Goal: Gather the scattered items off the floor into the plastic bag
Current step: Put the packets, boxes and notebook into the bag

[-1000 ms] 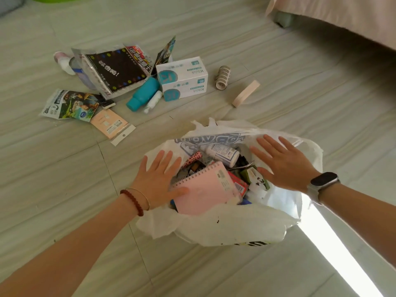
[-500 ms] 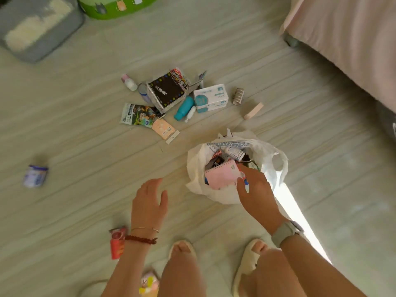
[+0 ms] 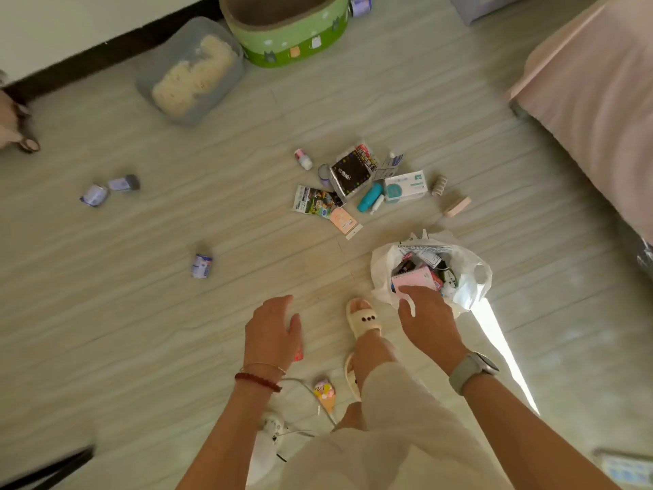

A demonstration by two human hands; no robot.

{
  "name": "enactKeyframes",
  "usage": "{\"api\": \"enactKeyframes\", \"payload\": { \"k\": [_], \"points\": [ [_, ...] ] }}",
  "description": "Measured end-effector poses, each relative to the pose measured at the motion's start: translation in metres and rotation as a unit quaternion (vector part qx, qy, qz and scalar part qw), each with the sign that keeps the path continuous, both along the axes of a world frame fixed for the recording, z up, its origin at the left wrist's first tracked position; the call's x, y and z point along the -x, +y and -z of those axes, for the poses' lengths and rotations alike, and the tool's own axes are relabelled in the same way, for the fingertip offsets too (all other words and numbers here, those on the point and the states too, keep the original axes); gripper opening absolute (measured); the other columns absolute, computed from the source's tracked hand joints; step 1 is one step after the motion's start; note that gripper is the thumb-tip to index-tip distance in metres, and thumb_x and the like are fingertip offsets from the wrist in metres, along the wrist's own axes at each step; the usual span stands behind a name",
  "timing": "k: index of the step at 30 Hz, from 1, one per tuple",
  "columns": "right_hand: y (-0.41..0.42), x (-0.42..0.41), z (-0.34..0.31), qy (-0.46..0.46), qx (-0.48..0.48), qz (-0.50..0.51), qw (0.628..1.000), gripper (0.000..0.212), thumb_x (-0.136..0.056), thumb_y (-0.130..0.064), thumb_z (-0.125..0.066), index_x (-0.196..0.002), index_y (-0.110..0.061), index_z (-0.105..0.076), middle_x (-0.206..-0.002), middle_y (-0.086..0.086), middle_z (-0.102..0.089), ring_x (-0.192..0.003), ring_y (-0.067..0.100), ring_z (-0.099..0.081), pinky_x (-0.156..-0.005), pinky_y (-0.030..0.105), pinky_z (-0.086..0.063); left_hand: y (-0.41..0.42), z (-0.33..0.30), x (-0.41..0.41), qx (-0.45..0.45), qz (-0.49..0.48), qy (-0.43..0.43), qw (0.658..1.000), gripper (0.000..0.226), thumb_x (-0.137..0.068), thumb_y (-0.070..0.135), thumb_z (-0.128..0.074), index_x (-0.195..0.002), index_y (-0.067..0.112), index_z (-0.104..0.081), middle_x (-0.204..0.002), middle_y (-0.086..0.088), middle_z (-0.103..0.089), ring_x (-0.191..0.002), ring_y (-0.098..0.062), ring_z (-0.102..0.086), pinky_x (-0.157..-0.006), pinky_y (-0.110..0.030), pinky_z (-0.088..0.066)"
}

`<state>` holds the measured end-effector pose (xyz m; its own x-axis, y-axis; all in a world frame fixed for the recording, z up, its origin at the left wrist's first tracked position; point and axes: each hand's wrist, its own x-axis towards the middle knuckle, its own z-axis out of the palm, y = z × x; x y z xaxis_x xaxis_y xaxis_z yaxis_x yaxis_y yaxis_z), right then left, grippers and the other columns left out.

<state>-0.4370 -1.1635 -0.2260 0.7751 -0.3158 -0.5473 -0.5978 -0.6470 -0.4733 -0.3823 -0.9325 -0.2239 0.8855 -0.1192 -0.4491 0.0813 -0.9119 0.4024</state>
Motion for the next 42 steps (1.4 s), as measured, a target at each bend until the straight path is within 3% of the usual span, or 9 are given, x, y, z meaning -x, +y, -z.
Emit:
{"api": "enactKeyframes", "payload": {
  "k": [3, 6, 9, 15, 23, 28, 32, 37, 42],
  "points": [
    [0.003, -0.051, -0.006, -0.002, -0.002, -0.002, 1.000, 0.042, -0.089, -0.031, -0.036, -0.118, -0.009, -0.057, -0.119, 0.013, -0.060, -0.117, 0.032, -0.049, -0.098, 0.042, -0.038, -0.004, -0.008, -0.049, 0.002, 0.009, -0.010, 1.000, 0.038, -0.089, 0.020, -0.051, -0.126, 0.013, -0.049, -0.130, -0.008, -0.053, -0.119, -0.027, -0.048, -0.099, -0.039, -0.038],
    [0.002, -0.107, -0.004, -0.001, -0.019, 0.040, 0.999, 0.034, -0.091, -0.017, -0.044, -0.123, -0.010, -0.054, -0.123, 0.013, -0.058, -0.116, 0.031, -0.049, -0.101, 0.042, -0.038, -0.014, -0.007, -0.109, 0.002, 0.035, 0.006, 0.999, 0.039, -0.090, 0.021, -0.049, -0.128, 0.015, -0.047, -0.131, -0.007, -0.051, -0.120, -0.026, -0.045, -0.099, -0.039, -0.038],
    [-0.001, -0.166, -0.001, 0.012, -0.030, 0.057, 0.998, 0.035, -0.092, -0.017, -0.044, -0.126, -0.012, -0.050, -0.129, 0.013, -0.054, -0.119, 0.029, -0.048, -0.103, 0.039, -0.037, -0.028, -0.008, -0.177, 0.010, 0.065, 0.024, 0.998, 0.038, -0.090, 0.019, -0.048, -0.128, 0.014, -0.047, -0.130, -0.009, -0.050, -0.119, -0.026, -0.046, -0.100, -0.039, -0.038],
    [-0.019, -0.276, -0.014, 0.042, -0.055, 0.135, 0.988, 0.039, -0.095, -0.020, -0.038, -0.133, -0.015, -0.041, -0.136, 0.012, -0.046, -0.123, 0.028, -0.044, -0.103, 0.039, -0.037, -0.082, -0.030, -0.358, 0.045, 0.162, 0.021, 0.986, 0.037, -0.091, 0.016, -0.048, -0.127, 0.009, -0.047, -0.128, -0.014, -0.051, -0.119, -0.028, -0.047, -0.102, -0.039, -0.037],
    [-0.019, -0.331, -0.003, 0.045, -0.083, 0.358, 0.929, 0.039, -0.095, -0.018, -0.037, -0.134, -0.015, -0.040, -0.136, 0.011, -0.046, -0.123, 0.026, -0.045, -0.103, 0.033, -0.035, -0.151, -0.007, -0.478, 0.029, 0.322, 0.098, 0.941, 0.033, -0.091, 0.017, -0.047, -0.123, 0.011, -0.049, -0.125, -0.010, -0.054, -0.114, -0.022, -0.052, -0.095, -0.032, -0.042],
    [-0.009, -0.353, 0.070, 0.044, -0.087, 0.508, 0.856, 0.038, -0.094, -0.017, -0.039, -0.132, -0.015, -0.043, -0.131, 0.011, -0.050, -0.111, 0.024, -0.054, -0.095, 0.032, -0.041, -0.187, 0.069, -0.520, -0.016, 0.460, 0.150, 0.875, 0.036, -0.092, 0.019, -0.045, -0.127, 0.013, -0.046, -0.128, -0.009, -0.052, -0.115, -0.020, -0.052, -0.096, -0.031, -0.041],
    [0.001, -0.362, 0.151, 0.069, -0.098, 0.573, 0.810, 0.037, -0.093, -0.016, -0.040, -0.130, -0.015, -0.045, -0.129, 0.011, -0.051, -0.117, 0.026, -0.049, -0.098, 0.035, -0.041, -0.206, 0.146, -0.534, -0.052, 0.474, 0.176, 0.861, 0.034, -0.092, 0.018, -0.045, -0.126, 0.011, -0.046, -0.127, -0.010, -0.055, -0.111, -0.022, -0.055, -0.093, -0.031, -0.042],
    [-0.001, -0.360, 0.297, 0.078, -0.061, 0.551, 0.828, 0.039, -0.093, -0.020, -0.039, -0.132, -0.015, -0.042, -0.130, 0.007, -0.048, -0.119, 0.023, -0.045, -0.096, 0.031, -0.040, -0.232, 0.295, -0.525, -0.072, 0.437, 0.170, 0.880, 0.035, -0.092, 0.016, -0.046, -0.126, 0.005, -0.045, -0.129, -0.014, -0.052, -0.117, -0.027, -0.050, -0.096, -0.032, -0.037],
    [-0.027, -0.348, 0.473, 0.088, 0.011, 0.434, 0.896, 0.040, -0.096, -0.028, -0.036, -0.133, -0.014, -0.036, -0.129, 0.006, -0.045, -0.114, 0.021, -0.043, -0.094, 0.032, -0.040, -0.252, 0.479, -0.518, -0.048, 0.435, 0.110, 0.893, 0.037, -0.087, 0.018, -0.055, -0.119, 0.004, -0.044, -0.123, -0.020, -0.051, -0.114, -0.034, -0.050, -0.089, -0.040, -0.044]
  ]
}}
